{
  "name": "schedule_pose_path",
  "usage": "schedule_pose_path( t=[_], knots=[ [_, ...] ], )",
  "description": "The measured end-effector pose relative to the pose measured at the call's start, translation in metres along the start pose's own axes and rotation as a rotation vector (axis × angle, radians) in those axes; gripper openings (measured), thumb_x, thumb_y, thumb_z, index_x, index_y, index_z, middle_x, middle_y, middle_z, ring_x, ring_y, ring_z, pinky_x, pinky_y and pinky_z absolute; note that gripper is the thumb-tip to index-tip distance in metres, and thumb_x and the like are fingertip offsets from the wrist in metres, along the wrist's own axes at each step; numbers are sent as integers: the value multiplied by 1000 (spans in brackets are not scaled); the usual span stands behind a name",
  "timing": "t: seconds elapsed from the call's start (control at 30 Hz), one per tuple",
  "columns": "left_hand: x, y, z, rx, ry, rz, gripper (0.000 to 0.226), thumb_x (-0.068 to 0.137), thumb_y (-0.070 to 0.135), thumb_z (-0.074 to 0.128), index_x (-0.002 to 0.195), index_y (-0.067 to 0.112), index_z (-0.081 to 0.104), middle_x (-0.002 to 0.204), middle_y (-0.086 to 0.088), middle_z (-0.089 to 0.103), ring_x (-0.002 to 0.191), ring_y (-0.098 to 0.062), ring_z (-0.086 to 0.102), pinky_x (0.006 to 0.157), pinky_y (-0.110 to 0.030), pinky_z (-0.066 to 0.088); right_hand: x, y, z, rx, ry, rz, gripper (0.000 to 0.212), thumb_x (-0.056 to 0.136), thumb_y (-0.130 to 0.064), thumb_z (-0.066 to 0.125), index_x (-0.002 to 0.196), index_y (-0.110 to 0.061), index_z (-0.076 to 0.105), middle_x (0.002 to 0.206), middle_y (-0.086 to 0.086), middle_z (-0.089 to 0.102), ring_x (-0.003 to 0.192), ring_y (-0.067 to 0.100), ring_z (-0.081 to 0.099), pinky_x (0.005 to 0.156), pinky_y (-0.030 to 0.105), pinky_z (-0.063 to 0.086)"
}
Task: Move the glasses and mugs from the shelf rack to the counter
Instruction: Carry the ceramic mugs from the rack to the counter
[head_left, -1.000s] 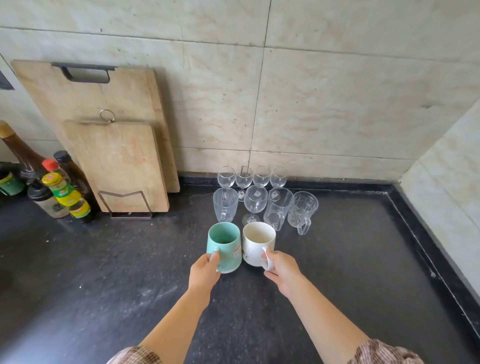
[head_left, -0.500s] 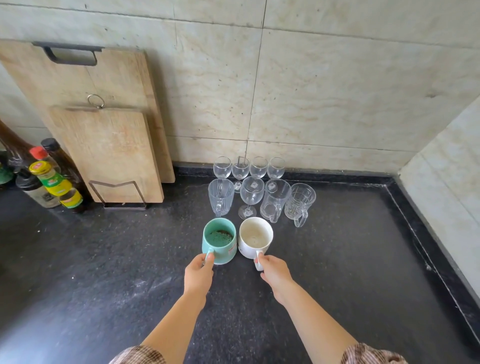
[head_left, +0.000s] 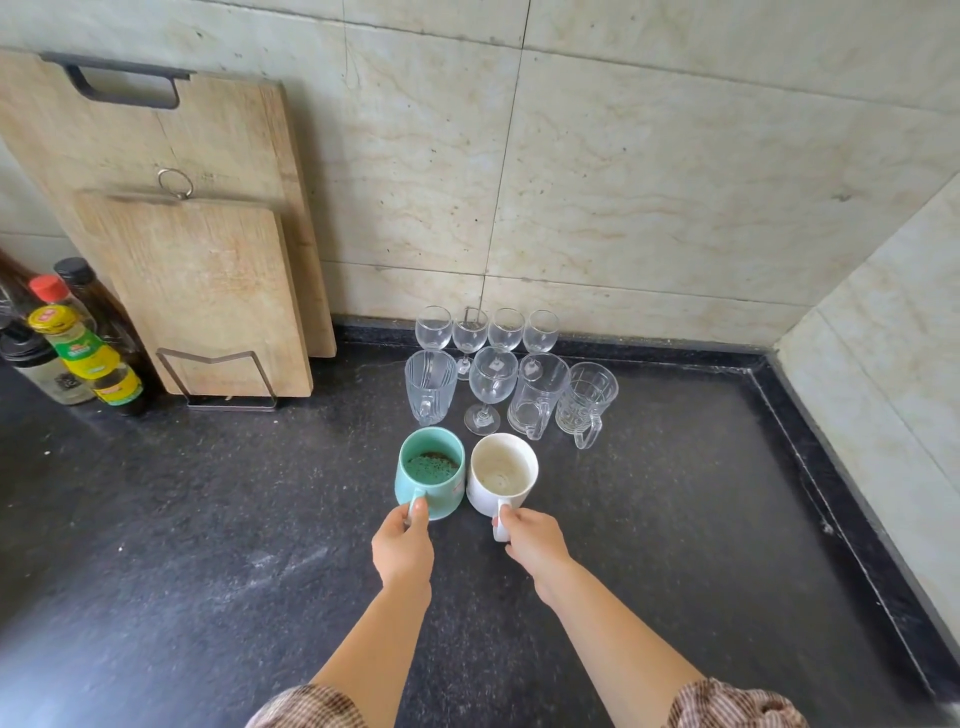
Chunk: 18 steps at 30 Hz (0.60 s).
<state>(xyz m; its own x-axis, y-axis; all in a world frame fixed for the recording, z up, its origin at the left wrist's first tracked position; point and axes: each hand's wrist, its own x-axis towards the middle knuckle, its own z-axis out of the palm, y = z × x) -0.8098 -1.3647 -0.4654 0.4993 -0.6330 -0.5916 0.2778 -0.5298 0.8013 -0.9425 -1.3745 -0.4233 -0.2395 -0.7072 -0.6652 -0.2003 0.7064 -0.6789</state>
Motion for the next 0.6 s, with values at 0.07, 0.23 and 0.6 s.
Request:
schedule_pose_path(
  t=[0.07,0.23,0.6],
  knots=[
    [-3,-1,3,-38,25,-13,21,93,32,59,95,13,70,84,-5,65,85,-21,59,77,-33,47,1,0,0,-18,0,-16,28,98,-33,51,71,-27,58,82,-8,56,99,21,59,102,42,48],
    [-12,-2,11,-135,87,-55,29,89,30,66,112,13,71,101,-2,70,101,-22,64,94,-36,49,5,2,-4,-144,-27,-62,33,101,-31,44,88,-11,67,88,2,62,82,17,55,86,33,47],
    [-13,8,-5,-35,7,-44,20,89,27,65,102,15,74,103,-4,71,103,-25,64,95,-39,50,2,-8,-9,-583,131,-236,32,96,-31,48,75,-11,62,99,11,71,98,31,65,79,34,48]
  ],
)
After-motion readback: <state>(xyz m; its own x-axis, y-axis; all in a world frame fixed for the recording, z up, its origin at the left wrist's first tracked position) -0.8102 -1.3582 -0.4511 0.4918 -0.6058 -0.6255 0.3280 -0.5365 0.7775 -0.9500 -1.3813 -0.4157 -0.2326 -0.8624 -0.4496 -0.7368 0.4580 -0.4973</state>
